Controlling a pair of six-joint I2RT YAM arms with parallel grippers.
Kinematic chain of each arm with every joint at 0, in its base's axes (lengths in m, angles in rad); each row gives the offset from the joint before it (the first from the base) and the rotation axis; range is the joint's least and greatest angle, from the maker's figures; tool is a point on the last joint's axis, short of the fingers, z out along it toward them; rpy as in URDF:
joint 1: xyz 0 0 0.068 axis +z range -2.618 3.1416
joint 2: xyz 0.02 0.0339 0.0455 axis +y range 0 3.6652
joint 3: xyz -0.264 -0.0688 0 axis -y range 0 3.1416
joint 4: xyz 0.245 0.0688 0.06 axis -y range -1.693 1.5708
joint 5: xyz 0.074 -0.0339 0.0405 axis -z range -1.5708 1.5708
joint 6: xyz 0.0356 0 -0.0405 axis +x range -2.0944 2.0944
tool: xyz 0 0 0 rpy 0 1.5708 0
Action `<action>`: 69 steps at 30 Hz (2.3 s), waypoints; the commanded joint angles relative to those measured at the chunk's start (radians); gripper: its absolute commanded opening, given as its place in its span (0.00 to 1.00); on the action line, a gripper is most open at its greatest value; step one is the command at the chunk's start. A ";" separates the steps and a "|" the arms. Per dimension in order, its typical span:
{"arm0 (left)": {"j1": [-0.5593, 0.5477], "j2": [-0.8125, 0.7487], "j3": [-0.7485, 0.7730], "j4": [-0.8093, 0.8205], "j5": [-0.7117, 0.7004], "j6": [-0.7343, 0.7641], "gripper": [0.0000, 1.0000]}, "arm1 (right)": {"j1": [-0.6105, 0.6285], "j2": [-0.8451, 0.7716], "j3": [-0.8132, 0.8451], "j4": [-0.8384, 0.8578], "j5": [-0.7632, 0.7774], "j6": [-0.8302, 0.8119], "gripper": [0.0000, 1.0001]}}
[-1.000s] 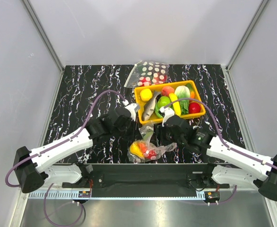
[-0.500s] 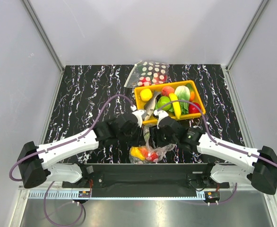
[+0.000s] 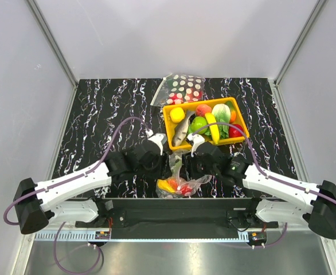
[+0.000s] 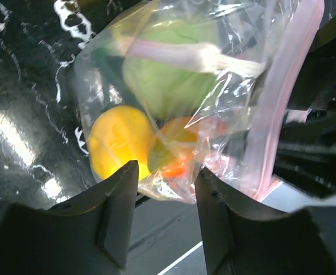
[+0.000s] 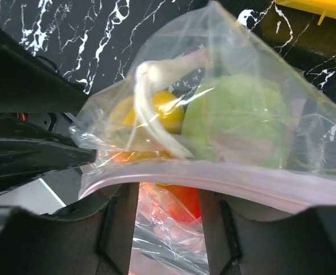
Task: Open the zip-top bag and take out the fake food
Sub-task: Pick up the fake fruit from the zipper food storage bag.
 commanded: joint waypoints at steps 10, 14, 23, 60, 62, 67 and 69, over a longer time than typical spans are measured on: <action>-0.023 -0.055 -0.137 0.085 0.036 -0.135 0.49 | 0.008 0.049 0.007 0.023 -0.013 -0.020 0.49; -0.024 0.004 -0.132 0.119 0.079 -0.116 0.48 | 0.011 0.023 -0.007 0.044 -0.076 -0.037 0.50; -0.029 0.055 -0.142 0.179 0.090 -0.113 0.46 | 0.068 0.064 -0.017 0.015 -0.153 -0.101 0.50; -0.029 0.051 -0.148 0.105 0.084 -0.087 0.00 | 0.100 -0.140 -0.073 -0.152 0.283 0.098 0.65; -0.029 0.054 -0.142 0.105 0.081 -0.086 0.00 | 0.099 -0.084 -0.073 -0.137 0.269 0.082 0.65; -0.029 0.060 -0.125 0.102 0.078 -0.084 0.00 | 0.100 0.016 -0.056 -0.091 0.231 0.042 0.63; -0.029 0.058 -0.123 0.103 0.076 -0.084 0.00 | 0.100 0.036 -0.050 -0.086 0.203 0.026 0.62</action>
